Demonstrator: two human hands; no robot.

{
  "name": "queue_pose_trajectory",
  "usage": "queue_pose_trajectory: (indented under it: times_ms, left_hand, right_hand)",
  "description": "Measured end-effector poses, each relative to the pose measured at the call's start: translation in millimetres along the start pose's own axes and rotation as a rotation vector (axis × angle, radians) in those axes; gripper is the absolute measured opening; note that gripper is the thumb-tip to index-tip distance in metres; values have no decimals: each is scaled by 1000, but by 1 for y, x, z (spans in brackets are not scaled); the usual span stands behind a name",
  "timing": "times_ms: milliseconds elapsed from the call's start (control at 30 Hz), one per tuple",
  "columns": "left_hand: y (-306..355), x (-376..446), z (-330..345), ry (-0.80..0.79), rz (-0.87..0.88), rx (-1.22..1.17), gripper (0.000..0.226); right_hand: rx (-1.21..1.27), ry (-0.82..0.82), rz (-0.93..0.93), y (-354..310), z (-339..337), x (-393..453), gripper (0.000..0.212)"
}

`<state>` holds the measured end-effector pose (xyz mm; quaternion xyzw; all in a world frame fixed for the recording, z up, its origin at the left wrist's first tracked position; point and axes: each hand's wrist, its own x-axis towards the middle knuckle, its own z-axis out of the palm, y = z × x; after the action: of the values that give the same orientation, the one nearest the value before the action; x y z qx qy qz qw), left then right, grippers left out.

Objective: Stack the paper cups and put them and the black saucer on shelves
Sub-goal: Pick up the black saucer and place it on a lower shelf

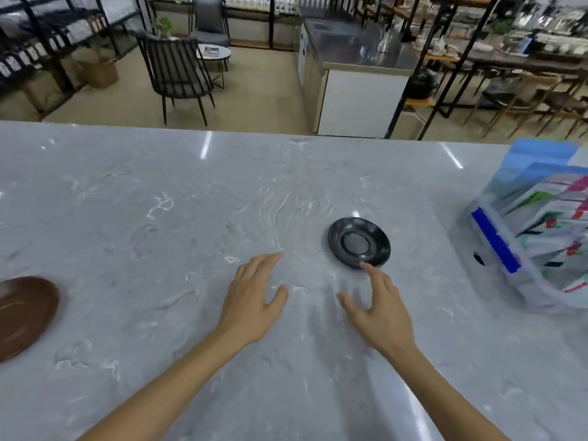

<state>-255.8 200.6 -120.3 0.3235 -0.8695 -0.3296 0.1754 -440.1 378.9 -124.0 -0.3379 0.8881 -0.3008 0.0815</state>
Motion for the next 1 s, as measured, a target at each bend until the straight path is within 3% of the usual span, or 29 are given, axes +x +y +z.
queue_pose_trajectory:
  times_ms: [333,467,633,867,1000]
  left_hand:
    - [35,99,57,-134,-153,-205,63]
    - [43,130,80,-189,-189,-199,70]
    - [51,161,99,-238,-282,-249,88]
    - [63,183,111,-362,-222,-74,114]
    - [65,177,113,-391,-192,-71,119]
  right_hand:
    - [187,-28,98,56,-18,101,92]
    - [182,-104,55,67,-16,132,98]
    - [145,-269,65,82,-15,164,120]
    - [77,-439,-26,92,-18,188,136]
    - [100,-500,-84,87,-28,192,128]
